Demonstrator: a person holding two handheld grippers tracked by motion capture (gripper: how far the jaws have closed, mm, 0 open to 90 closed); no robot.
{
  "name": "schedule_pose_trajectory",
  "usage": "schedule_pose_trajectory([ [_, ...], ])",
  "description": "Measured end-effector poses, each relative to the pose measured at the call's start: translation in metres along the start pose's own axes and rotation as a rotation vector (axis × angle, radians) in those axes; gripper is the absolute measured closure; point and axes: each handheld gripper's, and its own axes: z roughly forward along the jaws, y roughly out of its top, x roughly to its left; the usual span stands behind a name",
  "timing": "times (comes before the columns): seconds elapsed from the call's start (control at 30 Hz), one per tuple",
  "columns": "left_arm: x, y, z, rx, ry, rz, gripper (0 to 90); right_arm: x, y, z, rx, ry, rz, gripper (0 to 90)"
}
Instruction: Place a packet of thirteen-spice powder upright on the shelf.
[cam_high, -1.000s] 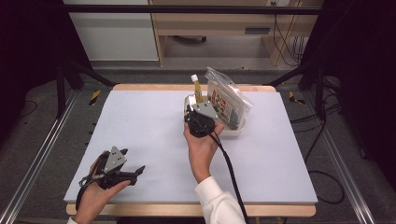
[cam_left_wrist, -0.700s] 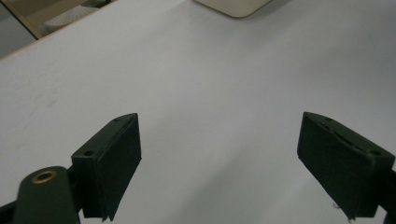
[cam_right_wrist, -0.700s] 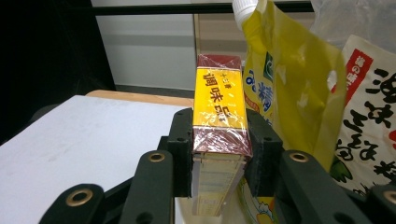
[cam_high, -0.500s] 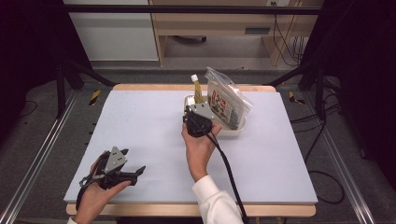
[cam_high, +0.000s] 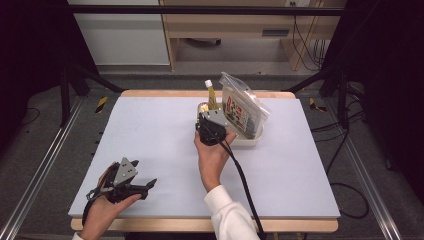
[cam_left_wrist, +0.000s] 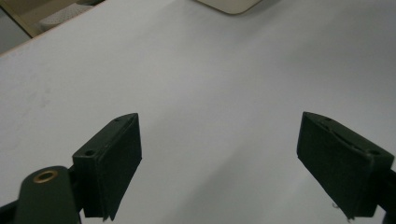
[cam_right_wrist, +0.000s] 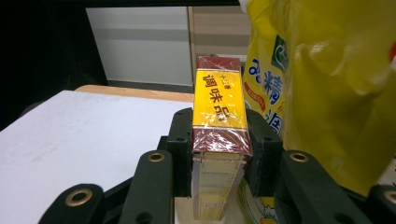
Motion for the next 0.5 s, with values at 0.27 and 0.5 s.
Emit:
schedule_pose_trajectory([
  [0.27, 0.0, -0.0001, 0.001, 0.004, -0.002, 0.001, 13.7, -0.0019, -0.0021, 0.0054, 0.014, -0.001, 0.007, 67.7],
  [0.5, -0.0005, 0.0004, 0.001, 0.005, -0.002, 0.008, 13.7, -0.0022, -0.0039, 0.0092, 0.023, -0.002, 0.002, 67.6],
])
